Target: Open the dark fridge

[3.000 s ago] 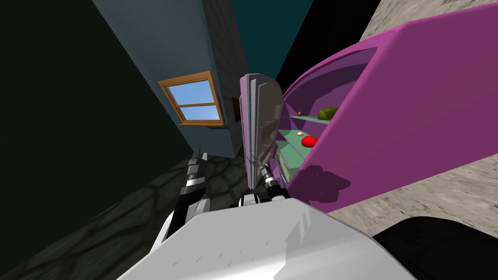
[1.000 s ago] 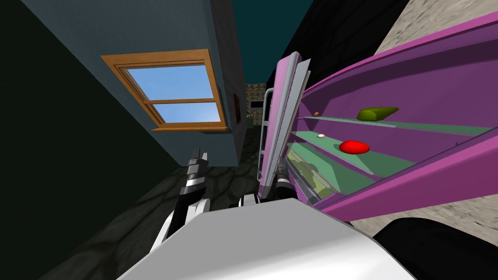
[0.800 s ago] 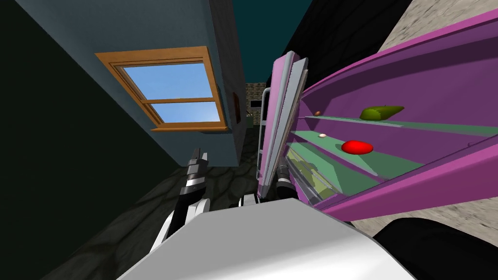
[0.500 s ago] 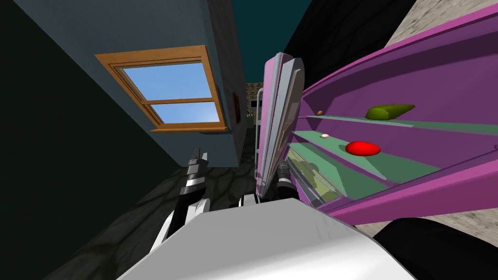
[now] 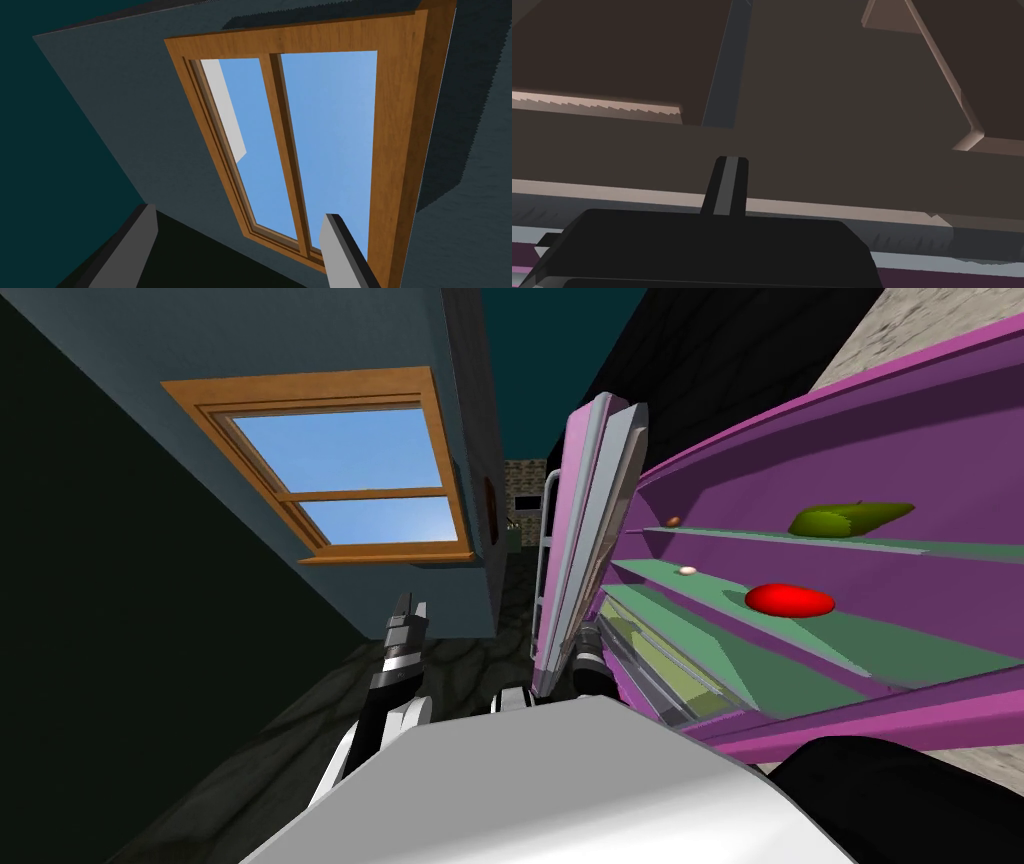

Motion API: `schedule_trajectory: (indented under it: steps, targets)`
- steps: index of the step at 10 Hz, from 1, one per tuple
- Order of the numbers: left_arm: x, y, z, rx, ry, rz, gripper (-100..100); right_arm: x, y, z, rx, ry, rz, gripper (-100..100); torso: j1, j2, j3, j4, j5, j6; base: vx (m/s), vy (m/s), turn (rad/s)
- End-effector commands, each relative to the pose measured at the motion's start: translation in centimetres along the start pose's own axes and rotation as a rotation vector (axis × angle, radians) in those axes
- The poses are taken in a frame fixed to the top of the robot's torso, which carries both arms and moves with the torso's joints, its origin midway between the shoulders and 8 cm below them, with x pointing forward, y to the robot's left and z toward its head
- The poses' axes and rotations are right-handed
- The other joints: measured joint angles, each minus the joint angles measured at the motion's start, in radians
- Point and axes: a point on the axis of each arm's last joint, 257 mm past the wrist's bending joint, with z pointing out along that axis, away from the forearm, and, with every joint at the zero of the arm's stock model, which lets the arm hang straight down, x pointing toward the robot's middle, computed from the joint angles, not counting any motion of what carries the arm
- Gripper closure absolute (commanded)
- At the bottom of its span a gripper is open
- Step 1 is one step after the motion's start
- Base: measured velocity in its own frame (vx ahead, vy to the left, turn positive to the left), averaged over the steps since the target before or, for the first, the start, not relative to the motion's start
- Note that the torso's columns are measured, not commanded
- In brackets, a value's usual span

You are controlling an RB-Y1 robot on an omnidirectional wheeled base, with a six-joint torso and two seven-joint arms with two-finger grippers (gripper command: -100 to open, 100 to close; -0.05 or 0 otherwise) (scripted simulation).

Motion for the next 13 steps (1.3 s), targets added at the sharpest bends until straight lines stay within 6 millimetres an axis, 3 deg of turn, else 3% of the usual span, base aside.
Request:
schedule_trajectory:
  steps: [1, 4, 5, 6, 13]
  targets:
    - [0.0, 0.0, 0.0, 0.000, 0.000, 0.000, 0, 1.3, -0.1, 0.2, 0.000, 0.046, 0.000, 100, 0.000, 0.001, 0.000, 0.000, 0.000, 0.000, 0.182, 0.234, -0.041]
    - [0.0, 0.0, 0.0, 0.000, 0.000, 0.000, 0, 2.7, -0.3, 0.4, 0.000, 0.097, 0.001, 100, 0.001, 0.003, 0.002, 0.001, 0.000, 0.000, 0.166, 0.212, -0.055]
    - [0.0, 0.0, 0.0, 0.000, 0.000, 0.000, 0, 2.3, -0.2, 0.2, 0.000, 0.085, -0.001, 100, 0.001, 0.004, 0.002, 0.001, 0.000, 0.000, 0.064, 0.098, -0.015]
    - [0.0, 0.0, 0.0, 0.000, 0.000, 0.000, 0, 2.3, -0.6, 0.6, 0.023, 0.073, -0.044, -100, -0.005, 0.008, 0.004, 0.002, -0.001, 0.000, 0.032, 0.037, 0.049]
    - [0.0, 0.0, 0.0, 0.000, 0.000, 0.000, 0, 2.9, -4.1, 4.3, 0.158, 0.123, -0.264, -100, 0.002, 0.004, 0.002, 0.001, 0.001, 0.000, 0.055, 0.042, 0.063]
